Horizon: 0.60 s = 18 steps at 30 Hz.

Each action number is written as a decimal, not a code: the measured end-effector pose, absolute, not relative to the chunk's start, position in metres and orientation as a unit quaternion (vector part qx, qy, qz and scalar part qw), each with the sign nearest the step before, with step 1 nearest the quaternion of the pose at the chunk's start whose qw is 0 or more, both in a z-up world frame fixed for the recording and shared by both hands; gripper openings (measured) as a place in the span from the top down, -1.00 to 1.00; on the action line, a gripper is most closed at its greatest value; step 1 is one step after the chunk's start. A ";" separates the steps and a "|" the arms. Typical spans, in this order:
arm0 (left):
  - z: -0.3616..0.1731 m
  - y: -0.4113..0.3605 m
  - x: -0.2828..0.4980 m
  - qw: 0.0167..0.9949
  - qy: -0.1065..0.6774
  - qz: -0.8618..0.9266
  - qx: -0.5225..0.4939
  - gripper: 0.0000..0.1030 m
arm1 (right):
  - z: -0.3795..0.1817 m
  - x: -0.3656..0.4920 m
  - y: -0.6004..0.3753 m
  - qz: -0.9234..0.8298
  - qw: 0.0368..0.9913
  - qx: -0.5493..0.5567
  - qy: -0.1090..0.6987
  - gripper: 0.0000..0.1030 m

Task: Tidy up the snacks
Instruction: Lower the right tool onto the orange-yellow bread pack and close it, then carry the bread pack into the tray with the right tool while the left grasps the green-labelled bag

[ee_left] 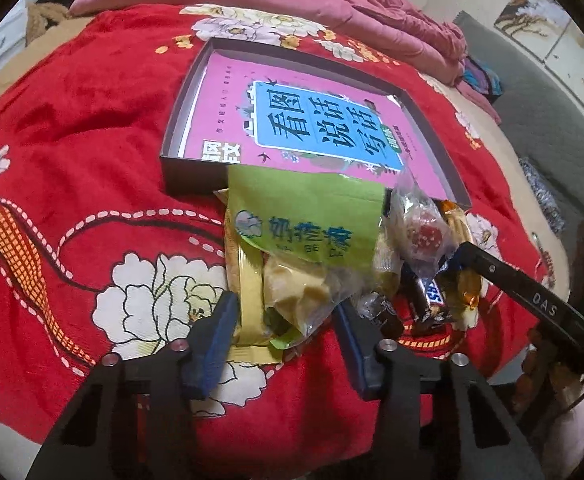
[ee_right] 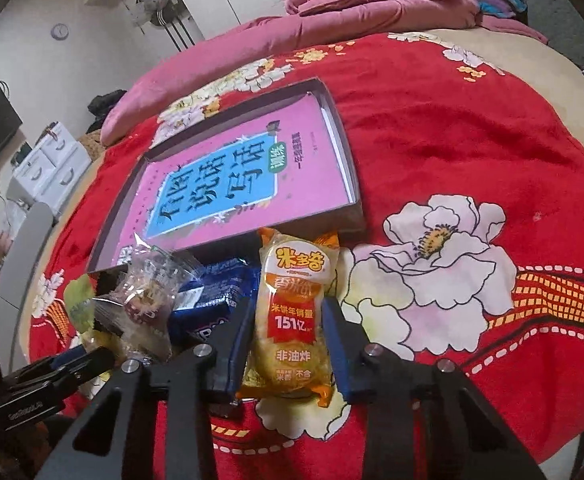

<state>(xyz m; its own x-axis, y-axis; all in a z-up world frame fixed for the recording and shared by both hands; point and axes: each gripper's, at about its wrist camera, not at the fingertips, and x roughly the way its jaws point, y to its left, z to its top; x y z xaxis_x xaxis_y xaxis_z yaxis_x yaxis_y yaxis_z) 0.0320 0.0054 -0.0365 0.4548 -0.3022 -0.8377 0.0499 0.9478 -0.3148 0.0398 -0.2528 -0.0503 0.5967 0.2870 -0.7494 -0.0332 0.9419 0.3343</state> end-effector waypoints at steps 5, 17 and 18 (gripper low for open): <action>-0.033 0.016 0.031 0.842 0.502 -0.116 -0.162 0.16 | -0.039 0.032 -0.256 0.102 0.891 0.154 0.415 0.32; -0.016 0.020 0.024 0.860 0.467 -0.130 -0.161 0.38 | -0.026 0.029 -0.263 0.108 0.900 0.169 0.387 0.32; -0.017 0.020 0.026 0.858 0.470 -0.129 -0.161 0.38 | -0.028 0.030 -0.263 0.105 0.898 0.169 0.391 0.32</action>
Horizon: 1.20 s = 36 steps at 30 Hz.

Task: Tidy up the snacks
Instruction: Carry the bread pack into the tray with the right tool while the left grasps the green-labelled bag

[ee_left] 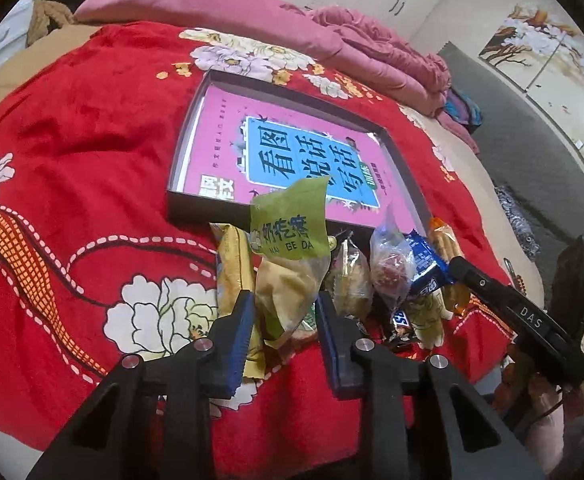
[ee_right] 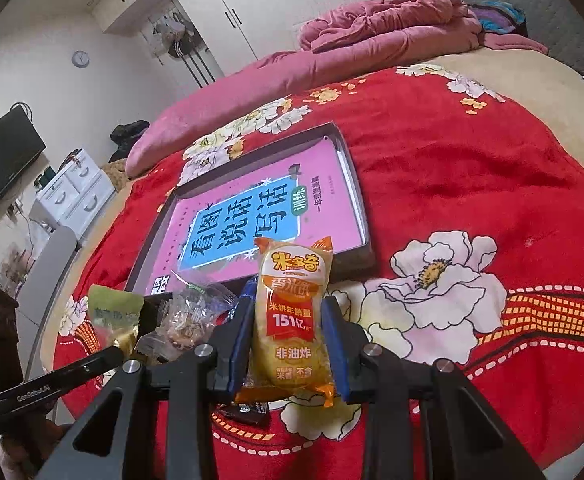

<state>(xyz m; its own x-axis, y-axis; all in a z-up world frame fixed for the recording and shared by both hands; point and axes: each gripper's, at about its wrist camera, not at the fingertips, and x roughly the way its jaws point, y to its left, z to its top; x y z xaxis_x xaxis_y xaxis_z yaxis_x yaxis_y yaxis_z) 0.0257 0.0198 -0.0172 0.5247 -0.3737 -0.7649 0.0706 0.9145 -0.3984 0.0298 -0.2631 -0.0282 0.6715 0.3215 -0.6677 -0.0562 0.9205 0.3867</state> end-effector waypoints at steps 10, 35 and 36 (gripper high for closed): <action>-0.014 0.023 0.027 0.862 0.459 -0.133 -0.166 0.39 | -0.032 0.033 -0.265 0.091 0.898 0.168 0.396 0.33; -0.012 0.041 0.051 0.871 0.437 -0.118 -0.192 0.43 | -0.008 0.039 -0.282 0.062 0.925 0.172 0.333 0.33; -0.011 0.041 0.053 0.872 0.435 -0.116 -0.192 0.44 | -0.008 0.041 -0.281 0.062 0.926 0.172 0.331 0.33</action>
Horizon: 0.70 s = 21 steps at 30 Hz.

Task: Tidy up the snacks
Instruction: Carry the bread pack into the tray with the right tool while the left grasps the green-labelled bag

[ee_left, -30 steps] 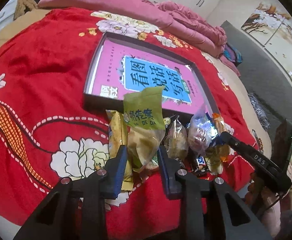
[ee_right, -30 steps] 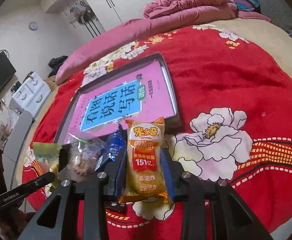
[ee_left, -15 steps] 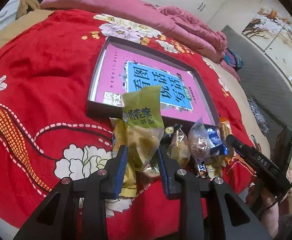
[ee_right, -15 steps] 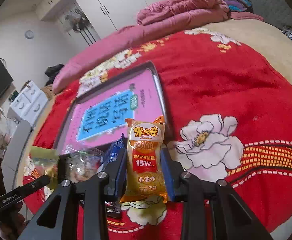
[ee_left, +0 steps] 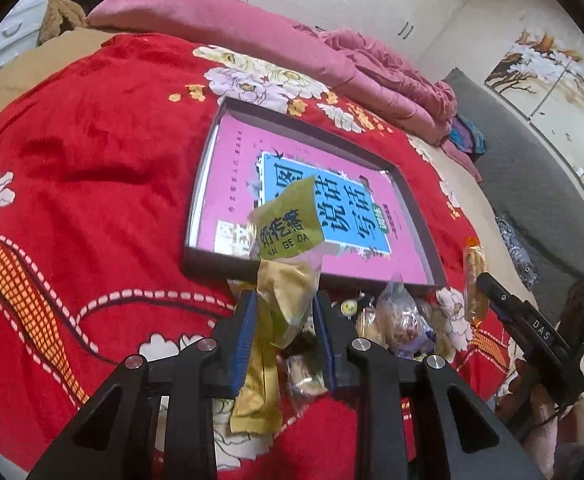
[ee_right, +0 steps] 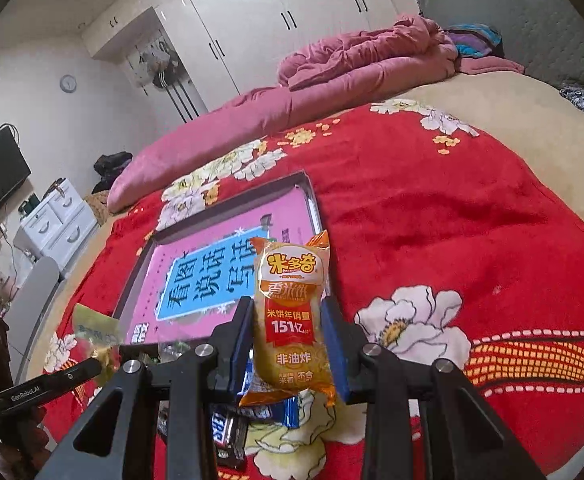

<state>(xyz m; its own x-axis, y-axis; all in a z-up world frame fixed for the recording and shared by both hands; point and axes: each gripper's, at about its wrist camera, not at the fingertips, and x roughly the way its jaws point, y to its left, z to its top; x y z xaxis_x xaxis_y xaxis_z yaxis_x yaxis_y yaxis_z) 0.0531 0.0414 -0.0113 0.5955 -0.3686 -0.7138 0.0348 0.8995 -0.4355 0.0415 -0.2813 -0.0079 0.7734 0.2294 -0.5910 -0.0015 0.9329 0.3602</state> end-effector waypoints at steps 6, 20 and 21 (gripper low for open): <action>-0.014 0.044 0.069 0.873 0.433 -0.107 -0.196 0.46 | -0.006 0.056 -0.269 0.078 0.929 0.159 0.325 0.33; -0.022 0.032 0.103 0.879 0.435 -0.094 -0.173 0.46 | -0.020 0.089 -0.251 0.094 0.923 0.138 0.346 0.33; -0.023 0.032 0.105 0.879 0.435 -0.093 -0.172 0.46 | -0.021 0.092 -0.251 0.093 0.923 0.137 0.348 0.33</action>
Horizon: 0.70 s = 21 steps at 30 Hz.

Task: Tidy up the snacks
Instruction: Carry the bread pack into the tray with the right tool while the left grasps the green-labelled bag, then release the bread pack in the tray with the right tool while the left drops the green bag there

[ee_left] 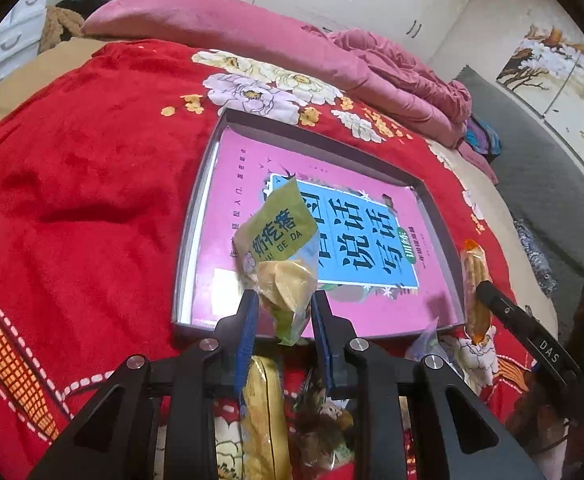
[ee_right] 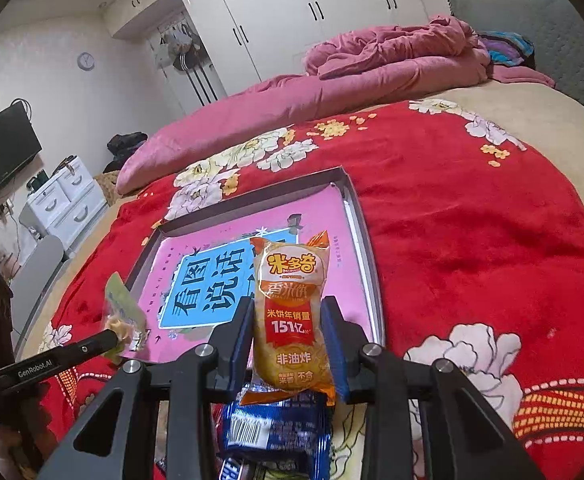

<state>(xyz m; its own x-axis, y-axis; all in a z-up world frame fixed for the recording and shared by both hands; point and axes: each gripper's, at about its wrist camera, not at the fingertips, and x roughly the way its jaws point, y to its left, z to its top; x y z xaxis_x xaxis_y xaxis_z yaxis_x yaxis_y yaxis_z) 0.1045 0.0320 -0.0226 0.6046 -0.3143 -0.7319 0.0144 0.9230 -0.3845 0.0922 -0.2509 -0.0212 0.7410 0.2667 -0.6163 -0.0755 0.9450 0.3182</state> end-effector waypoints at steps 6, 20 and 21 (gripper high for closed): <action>-0.031 0.029 0.113 0.876 0.445 -0.087 -0.165 0.47 | -0.026 0.103 -0.249 0.089 0.923 0.130 0.352 0.33; -0.041 0.028 0.128 0.875 0.451 -0.077 -0.157 0.47 | -0.041 0.123 -0.247 0.075 0.917 0.118 0.373 0.33; -0.041 0.028 0.129 0.875 0.452 -0.077 -0.158 0.47 | -0.042 0.125 -0.246 0.074 0.918 0.113 0.373 0.33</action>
